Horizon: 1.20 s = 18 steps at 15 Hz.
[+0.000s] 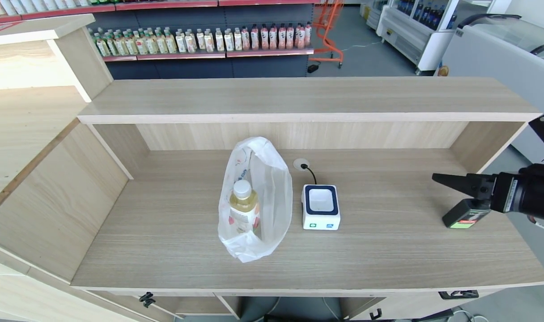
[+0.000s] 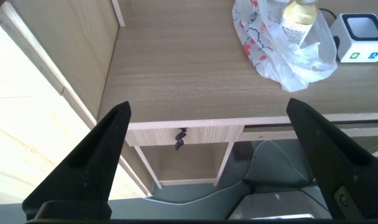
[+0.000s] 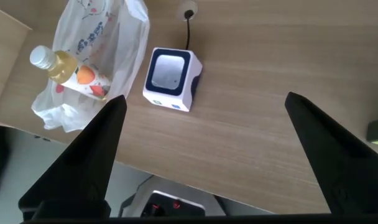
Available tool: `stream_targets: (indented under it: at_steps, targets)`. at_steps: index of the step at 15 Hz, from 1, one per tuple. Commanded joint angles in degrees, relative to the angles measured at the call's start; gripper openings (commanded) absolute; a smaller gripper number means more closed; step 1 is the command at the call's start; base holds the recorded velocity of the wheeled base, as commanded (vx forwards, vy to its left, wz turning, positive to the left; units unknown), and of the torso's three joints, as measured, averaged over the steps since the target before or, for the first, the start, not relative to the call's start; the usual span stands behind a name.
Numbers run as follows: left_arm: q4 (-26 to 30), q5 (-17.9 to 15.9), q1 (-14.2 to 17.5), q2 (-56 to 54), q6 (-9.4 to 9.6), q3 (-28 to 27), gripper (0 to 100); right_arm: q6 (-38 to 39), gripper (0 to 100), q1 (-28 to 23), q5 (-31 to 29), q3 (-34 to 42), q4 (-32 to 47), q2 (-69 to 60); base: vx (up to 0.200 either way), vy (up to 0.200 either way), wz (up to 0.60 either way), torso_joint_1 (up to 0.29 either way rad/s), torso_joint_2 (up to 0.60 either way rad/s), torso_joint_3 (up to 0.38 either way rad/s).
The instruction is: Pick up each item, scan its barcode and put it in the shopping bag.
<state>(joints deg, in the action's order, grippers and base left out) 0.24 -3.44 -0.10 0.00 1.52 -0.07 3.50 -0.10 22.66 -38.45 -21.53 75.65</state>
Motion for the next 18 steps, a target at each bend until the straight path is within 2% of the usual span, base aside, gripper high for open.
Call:
stream_targets:
  at_steps: [1, 4, 6, 11, 15, 18]
  targets:
    - [0.02, 0.01, 0.01, 0.09, -0.03, -0.01, 100, 0.02, 100, -0.25, 0.01, 0.22, 0.0, -0.42, -0.2, 0.0, 0.0, 0.022, 0.0, 0.002]
    - [0.02, 0.01, 0.01, 0.0, -0.03, -0.01, 100, 0.02, 100, -0.43, 0.01, 0.83, 0.08, -0.07, -0.2, 0.0, 0.0, -0.001, 0.0, 0.007]
    - [0.02, 0.01, 0.01, 0.09, -0.03, -0.01, 100, 0.02, 100, -0.43, 0.01, 1.27, 0.0, 0.11, 0.0, 0.0, 0.0, 0.0, 0.0, 0.0]
    - [0.02, 0.01, 0.01, 0.09, -0.03, -0.01, 100, -0.6, 100, -0.87, -0.34, 1.18, 0.08, 0.55, 0.0, -0.2, 0.0, 0.003, 0.0, 0.001]
    - [0.02, 0.01, 0.01, 0.0, 0.15, -0.01, 100, -6.49, 100, -4.03, -1.22, 1.8, 0.0, 2.39, 0.0, -0.2, 0.0, 0.004, 0.0, 0.004]
    - [0.02, 0.01, 0.01, 0.26, 0.06, -0.01, 100, -6.49, 100, -4.12, -1.57, 1.71, -0.09, 3.18, 0.0, -0.2, 0.0, 0.004, 0.0, 0.001]
